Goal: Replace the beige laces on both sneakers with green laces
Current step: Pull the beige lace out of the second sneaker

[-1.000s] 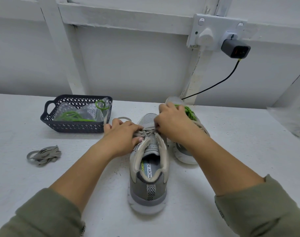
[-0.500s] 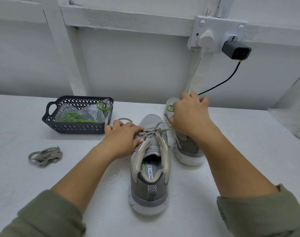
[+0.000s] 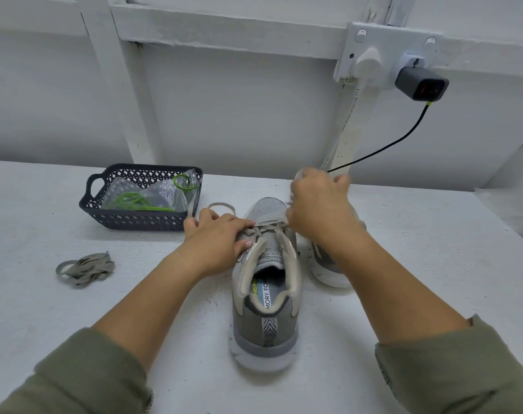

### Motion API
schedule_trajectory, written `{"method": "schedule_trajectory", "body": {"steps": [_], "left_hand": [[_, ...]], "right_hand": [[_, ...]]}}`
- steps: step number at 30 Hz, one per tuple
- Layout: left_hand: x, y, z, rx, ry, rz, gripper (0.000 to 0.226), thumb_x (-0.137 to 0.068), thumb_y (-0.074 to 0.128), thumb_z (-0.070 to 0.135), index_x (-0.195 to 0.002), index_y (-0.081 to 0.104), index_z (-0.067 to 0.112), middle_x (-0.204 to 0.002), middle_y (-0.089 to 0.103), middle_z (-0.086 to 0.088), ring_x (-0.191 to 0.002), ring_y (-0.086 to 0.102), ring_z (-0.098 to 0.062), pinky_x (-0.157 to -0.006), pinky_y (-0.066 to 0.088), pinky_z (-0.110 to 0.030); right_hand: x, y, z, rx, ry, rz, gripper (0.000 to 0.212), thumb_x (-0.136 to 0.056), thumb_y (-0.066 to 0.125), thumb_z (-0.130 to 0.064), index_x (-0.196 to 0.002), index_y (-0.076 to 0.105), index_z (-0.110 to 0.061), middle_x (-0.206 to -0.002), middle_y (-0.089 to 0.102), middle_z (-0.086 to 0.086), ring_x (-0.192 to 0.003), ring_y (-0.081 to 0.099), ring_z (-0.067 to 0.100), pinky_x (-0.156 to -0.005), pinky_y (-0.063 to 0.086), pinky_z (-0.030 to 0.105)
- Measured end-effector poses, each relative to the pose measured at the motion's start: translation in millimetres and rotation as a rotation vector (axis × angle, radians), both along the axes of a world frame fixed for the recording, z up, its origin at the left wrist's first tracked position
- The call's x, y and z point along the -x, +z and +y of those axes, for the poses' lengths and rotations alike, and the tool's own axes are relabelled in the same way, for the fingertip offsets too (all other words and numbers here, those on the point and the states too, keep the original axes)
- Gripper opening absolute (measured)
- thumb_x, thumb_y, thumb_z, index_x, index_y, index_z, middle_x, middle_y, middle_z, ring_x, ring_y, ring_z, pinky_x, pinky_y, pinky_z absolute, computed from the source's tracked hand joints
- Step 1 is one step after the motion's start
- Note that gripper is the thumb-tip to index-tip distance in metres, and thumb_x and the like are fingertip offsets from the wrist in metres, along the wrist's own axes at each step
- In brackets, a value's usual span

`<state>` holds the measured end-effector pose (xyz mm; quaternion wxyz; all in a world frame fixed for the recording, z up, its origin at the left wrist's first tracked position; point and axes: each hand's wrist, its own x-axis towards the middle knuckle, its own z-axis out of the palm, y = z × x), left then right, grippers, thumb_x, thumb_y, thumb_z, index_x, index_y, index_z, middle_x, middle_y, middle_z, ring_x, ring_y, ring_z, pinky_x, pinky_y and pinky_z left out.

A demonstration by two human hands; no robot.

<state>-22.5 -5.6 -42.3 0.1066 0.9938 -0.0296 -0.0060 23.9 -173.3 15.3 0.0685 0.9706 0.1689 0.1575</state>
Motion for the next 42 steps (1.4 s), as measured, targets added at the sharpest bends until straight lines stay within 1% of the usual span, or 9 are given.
{"method": "schedule_trajectory", "body": {"steps": [5,9,15,21,26,31,34,37,42], "left_hand": [[-6.2,1.9,0.9,0.052,-0.019,-0.068,0.036,-0.096,0.046,0.047,-0.133,0.046,0.044,-0.143,0.039,0.017,-0.129,0.021,-0.018,-0.094,0.015,-0.037],[-16.9,7.5,-5.4,0.139,-0.054,-0.291,0.023,-0.095,0.049,0.047,-0.114,0.062,0.042,-0.124,0.052,0.020,-0.118,0.033,-0.015,-0.082,0.016,-0.032],[-37.1,9.6,-15.2,0.130,-0.117,-0.171,0.013,-0.094,0.054,0.034,-0.092,0.064,0.027,-0.101,0.063,0.007,-0.100,0.057,-0.018,-0.091,0.037,-0.039],[-38.7,-12.4,-15.8,0.572,0.195,-0.417,0.010,-0.098,0.041,0.008,-0.091,0.046,0.012,-0.096,0.048,-0.005,-0.083,0.045,-0.017,-0.072,0.033,-0.024],[-39.7,8.8,-4.8,0.469,-0.181,-0.302,0.030,-0.098,0.050,0.021,-0.127,0.059,0.022,-0.113,0.061,0.002,-0.106,0.046,-0.018,-0.094,0.035,-0.029],[-42.2,17.8,0.7,-0.013,-0.201,-0.191,0.019,-0.092,0.057,0.045,-0.100,0.072,0.036,-0.103,0.065,0.013,-0.109,0.044,-0.016,-0.092,0.032,-0.038],[-43.4,4.6,6.4,0.163,0.098,-0.477,0.018,-0.096,0.052,0.026,-0.097,0.068,0.019,-0.103,0.063,0.000,-0.100,0.053,-0.026,-0.084,0.038,-0.041],[-44.1,-1.8,10.8,0.190,0.335,-0.494,0.018,-0.098,0.047,0.018,-0.106,0.062,0.012,-0.110,0.059,-0.009,-0.102,0.049,-0.030,-0.084,0.038,-0.041],[-39.7,12.6,8.8,0.128,-0.140,-0.332,0.030,-0.097,0.052,0.028,-0.126,0.060,0.031,-0.121,0.061,0.005,-0.110,0.042,-0.024,-0.097,0.038,-0.043]], "right_hand": [[-0.3,2.3,-15.5,0.201,-0.006,0.064,0.024,-0.085,0.057,-0.034,-0.102,0.063,-0.018,-0.107,0.049,0.007,-0.100,0.048,0.027,-0.090,0.031,0.044],[10.0,5.4,-16.1,0.083,0.050,0.096,0.026,-0.086,0.053,-0.032,-0.109,0.062,-0.022,-0.115,0.050,0.007,-0.110,0.047,0.027,-0.093,0.031,0.044],[27.5,2.3,-8.0,-0.168,0.135,0.379,0.040,-0.090,0.046,-0.046,-0.062,0.043,-0.018,-0.066,0.041,0.003,-0.075,0.051,0.026,-0.062,0.036,0.029],[31.5,1.1,-6.5,-0.232,0.110,0.354,0.039,-0.088,0.050,-0.032,-0.055,0.036,-0.016,-0.061,0.035,0.004,-0.062,0.044,0.026,-0.054,0.031,0.028],[37.2,-4.8,-1.8,-0.266,0.032,0.325,0.042,-0.091,0.049,-0.034,-0.057,0.031,-0.017,-0.060,0.034,0.004,-0.066,0.042,0.026,-0.058,0.030,0.029],[45.2,-9.1,0.5,-0.378,-0.016,0.327,0.041,-0.092,0.049,-0.032,-0.059,0.033,-0.014,-0.062,0.035,0.003,-0.066,0.044,0.027,-0.059,0.034,0.029],[45.9,-12.5,-0.8,-0.431,-0.050,0.306,0.035,-0.093,0.049,-0.032,-0.066,0.040,-0.011,-0.062,0.033,0.003,-0.068,0.045,0.029,-0.060,0.035,0.030],[47.1,-18.3,-2.5,-0.527,-0.090,0.287,0.039,-0.092,0.049,-0.034,-0.063,0.042,-0.010,-0.061,0.041,0.004,-0.068,0.048,0.028,-0.053,0.030,0.028],[59.6,-30.7,-14.6,-0.843,-0.083,0.413,0.038,-0.089,0.050,-0.057,-0.085,0.058,-0.020,-0.081,0.059,-0.001,-0.085,0.056,0.020,-0.069,0.036,0.028]]}}
